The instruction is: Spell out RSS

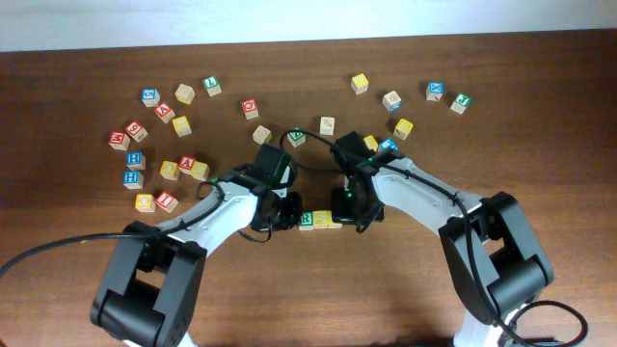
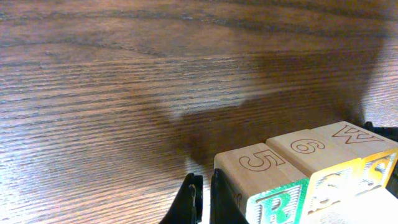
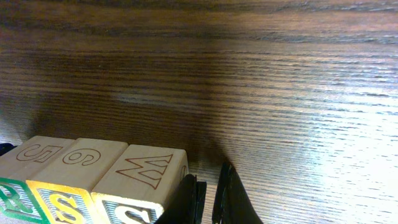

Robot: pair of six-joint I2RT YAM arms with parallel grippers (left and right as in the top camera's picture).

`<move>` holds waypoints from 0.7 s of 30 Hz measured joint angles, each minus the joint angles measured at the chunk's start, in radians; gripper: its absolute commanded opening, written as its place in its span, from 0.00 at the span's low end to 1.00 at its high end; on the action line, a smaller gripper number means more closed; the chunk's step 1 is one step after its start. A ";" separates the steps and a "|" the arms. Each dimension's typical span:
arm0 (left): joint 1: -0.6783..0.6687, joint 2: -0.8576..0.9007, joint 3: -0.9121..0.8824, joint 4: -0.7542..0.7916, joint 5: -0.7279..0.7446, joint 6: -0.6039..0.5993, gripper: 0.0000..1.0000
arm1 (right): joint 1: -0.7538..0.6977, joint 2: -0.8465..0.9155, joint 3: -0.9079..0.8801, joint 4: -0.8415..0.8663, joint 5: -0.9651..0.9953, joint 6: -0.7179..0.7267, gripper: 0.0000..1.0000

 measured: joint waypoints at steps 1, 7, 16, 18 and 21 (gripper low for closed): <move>0.000 0.000 0.000 0.000 0.000 0.000 0.00 | 0.000 0.000 0.000 0.000 0.000 0.000 0.04; -0.003 0.000 0.000 -0.004 -0.012 0.000 0.00 | 0.000 0.000 0.000 0.000 0.001 0.000 0.04; 0.070 0.000 0.000 -0.073 -0.026 0.001 0.00 | 0.000 0.000 0.000 -0.008 0.003 0.000 0.04; 0.094 0.000 0.000 -0.080 -0.026 0.005 0.00 | 0.000 0.000 0.000 -0.011 0.005 0.000 0.04; 0.121 0.000 0.003 -0.112 -0.029 0.012 0.00 | 0.000 0.000 0.002 -0.027 0.008 -0.001 0.04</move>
